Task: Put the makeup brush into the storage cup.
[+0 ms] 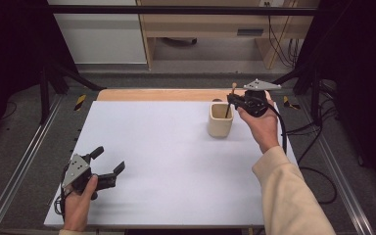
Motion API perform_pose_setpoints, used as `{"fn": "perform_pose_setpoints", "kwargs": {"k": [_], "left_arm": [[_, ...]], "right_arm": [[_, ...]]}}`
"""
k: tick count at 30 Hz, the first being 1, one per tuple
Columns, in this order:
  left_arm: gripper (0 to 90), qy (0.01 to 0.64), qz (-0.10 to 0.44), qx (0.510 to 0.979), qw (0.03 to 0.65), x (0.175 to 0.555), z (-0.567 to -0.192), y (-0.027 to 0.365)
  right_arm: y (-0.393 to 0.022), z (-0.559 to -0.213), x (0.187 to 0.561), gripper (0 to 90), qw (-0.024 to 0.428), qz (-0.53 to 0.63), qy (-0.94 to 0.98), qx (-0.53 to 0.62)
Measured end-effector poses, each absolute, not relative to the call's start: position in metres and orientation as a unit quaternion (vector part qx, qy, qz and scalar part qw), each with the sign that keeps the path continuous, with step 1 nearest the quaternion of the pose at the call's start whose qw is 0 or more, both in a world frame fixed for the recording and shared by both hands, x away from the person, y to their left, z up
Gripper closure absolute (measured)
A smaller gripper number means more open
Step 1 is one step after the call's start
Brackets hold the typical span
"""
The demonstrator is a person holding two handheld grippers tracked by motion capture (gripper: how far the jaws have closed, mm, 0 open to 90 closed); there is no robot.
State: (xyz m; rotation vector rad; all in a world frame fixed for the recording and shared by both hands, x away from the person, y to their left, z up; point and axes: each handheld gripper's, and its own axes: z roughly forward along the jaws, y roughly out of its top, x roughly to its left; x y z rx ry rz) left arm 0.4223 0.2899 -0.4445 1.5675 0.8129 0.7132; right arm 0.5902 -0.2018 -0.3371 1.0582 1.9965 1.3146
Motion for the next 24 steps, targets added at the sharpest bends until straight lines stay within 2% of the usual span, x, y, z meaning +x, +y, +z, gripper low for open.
{"fn": "perform_pose_setpoints", "kwargs": {"k": [21,22,23,24], "left_arm": [[4.0,0.342,0.303,0.678,0.576,0.422,-0.445,0.287],[3.9,0.341,0.303,0.679,0.575,0.422,-0.445,0.287],[4.0,0.341,0.303,0.679,0.575,0.422,-0.445,0.287],[3.9,0.341,0.303,0.678,0.576,0.422,-0.445,0.287]], "right_arm": [[-0.201,-0.358,0.592,82.9,0.245,0.468,0.750,0.398],[-0.200,-0.359,0.593,77.3,0.238,0.469,0.753,0.394],[-0.200,-0.359,0.593,77.3,0.238,0.469,0.753,0.394],[-0.198,-0.360,0.593,62.6,0.231,0.464,0.759,0.394]]}}
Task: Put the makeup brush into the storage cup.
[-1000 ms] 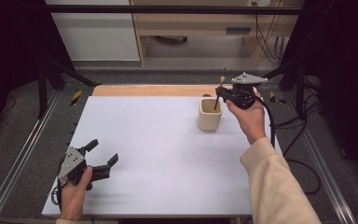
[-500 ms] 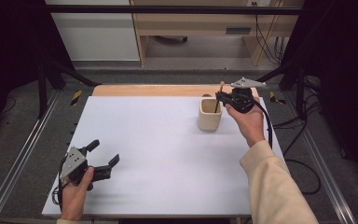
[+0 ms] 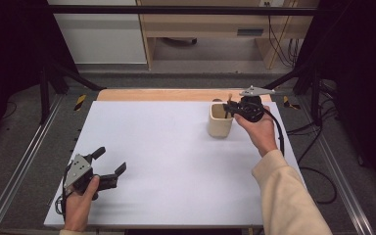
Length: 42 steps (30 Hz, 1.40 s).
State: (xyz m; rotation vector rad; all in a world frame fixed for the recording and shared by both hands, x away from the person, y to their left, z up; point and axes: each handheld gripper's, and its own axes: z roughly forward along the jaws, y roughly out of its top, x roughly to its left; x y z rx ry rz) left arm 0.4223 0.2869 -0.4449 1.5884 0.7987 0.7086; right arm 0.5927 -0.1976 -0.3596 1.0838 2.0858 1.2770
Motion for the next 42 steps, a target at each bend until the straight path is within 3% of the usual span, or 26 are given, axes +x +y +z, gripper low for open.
{"fn": "perform_pose_setpoints", "kwargs": {"k": [1,2,3,5,6,8,31,42], "left_arm": [[3.9,0.341,0.303,0.678,0.576,0.422,-0.445,0.287],[3.9,0.341,0.303,0.679,0.576,0.422,-0.445,0.287],[3.9,0.341,0.303,0.679,0.576,0.422,-0.445,0.287],[3.9,0.341,0.303,0.679,0.576,0.422,-0.445,0.287],[3.9,0.340,0.303,0.679,0.576,0.422,-0.445,0.286],[3.9,0.339,0.303,0.680,0.575,0.422,-0.445,0.286],[3.7,0.338,0.304,0.681,0.574,0.422,-0.445,0.285],[3.4,0.337,0.303,0.682,0.574,0.422,-0.445,0.285]], "right_arm": [[-0.198,-0.360,0.593,62.6,0.231,0.464,0.759,0.394],[-0.196,-0.360,0.592,43.4,0.231,0.460,0.761,0.396],[-0.195,-0.360,0.591,37.0,0.233,0.456,0.762,0.398],[-0.194,-0.360,0.589,34.0,0.240,0.453,0.763,0.395],[-0.194,-0.359,0.587,26.1,0.247,0.458,0.761,0.388],[-0.194,-0.359,0.585,21.6,0.253,0.458,0.760,0.385],[-0.206,-0.352,0.575,7.8,0.256,0.488,0.737,0.390],[-0.205,-0.350,0.571,7.2,0.259,0.495,0.736,0.382]]}}
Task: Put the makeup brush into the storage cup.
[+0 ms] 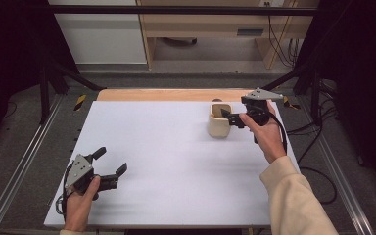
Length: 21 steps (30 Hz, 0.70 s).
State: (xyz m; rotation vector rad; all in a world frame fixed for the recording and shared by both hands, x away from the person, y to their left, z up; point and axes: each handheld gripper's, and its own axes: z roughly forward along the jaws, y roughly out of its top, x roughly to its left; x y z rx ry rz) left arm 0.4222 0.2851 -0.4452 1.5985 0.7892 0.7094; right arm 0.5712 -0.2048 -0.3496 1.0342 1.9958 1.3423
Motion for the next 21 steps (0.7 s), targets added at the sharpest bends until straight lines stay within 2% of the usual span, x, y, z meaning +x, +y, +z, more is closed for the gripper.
{"fn": "perform_pose_setpoints", "kwargs": {"k": [21], "left_arm": [[3.2,0.334,0.302,0.683,0.574,0.422,-0.445,0.284]], "right_arm": [[-0.219,-0.338,0.559,9.4,0.271,0.518,0.720,0.374]]}}
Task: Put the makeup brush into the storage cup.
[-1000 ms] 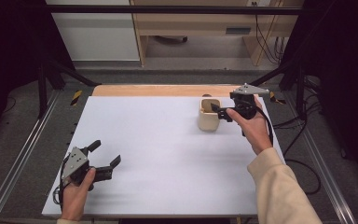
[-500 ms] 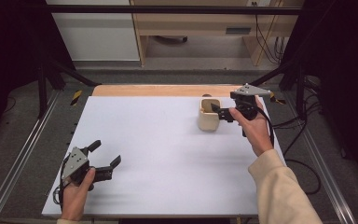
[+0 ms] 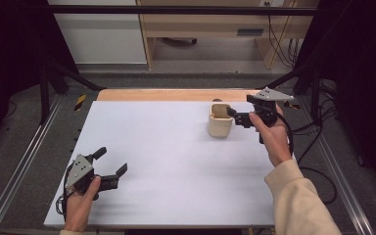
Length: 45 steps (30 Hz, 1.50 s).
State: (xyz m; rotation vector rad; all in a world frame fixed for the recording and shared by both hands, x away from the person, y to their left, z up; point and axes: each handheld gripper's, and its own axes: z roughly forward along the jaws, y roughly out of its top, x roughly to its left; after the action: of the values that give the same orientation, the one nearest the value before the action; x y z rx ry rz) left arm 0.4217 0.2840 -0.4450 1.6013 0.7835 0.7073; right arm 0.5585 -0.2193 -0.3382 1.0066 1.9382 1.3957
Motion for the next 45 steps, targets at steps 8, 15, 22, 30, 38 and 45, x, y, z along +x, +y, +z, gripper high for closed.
{"fn": "perform_pose_setpoints", "kwargs": {"k": [8,15,22,30,38,45], "left_arm": [[3.1,0.334,0.302,0.683,0.575,0.422,-0.445,0.284],[3.1,0.333,0.301,0.684,0.575,0.421,-0.445,0.283],[3.1,0.332,0.301,0.685,0.575,0.421,-0.445,0.283],[3.0,0.330,0.301,0.685,0.575,0.421,-0.445,0.282],[2.6,0.327,0.300,0.685,0.578,0.421,-0.444,0.282],[1.6,0.320,0.298,0.686,0.581,0.420,-0.444,0.281]], "right_arm": [[-0.229,-0.341,0.550,9.5,0.286,0.527,0.709,0.372],[-0.241,-0.348,0.536,8.8,0.280,0.542,0.701,0.371],[-0.251,-0.351,0.525,8.6,0.280,0.552,0.696,0.364],[-0.256,-0.356,0.512,7.6,0.291,0.562,0.690,0.353],[-0.261,-0.364,0.498,6.7,0.297,0.563,0.689,0.347],[-0.265,-0.369,0.488,6.6,0.295,0.566,0.690,0.343]]}}
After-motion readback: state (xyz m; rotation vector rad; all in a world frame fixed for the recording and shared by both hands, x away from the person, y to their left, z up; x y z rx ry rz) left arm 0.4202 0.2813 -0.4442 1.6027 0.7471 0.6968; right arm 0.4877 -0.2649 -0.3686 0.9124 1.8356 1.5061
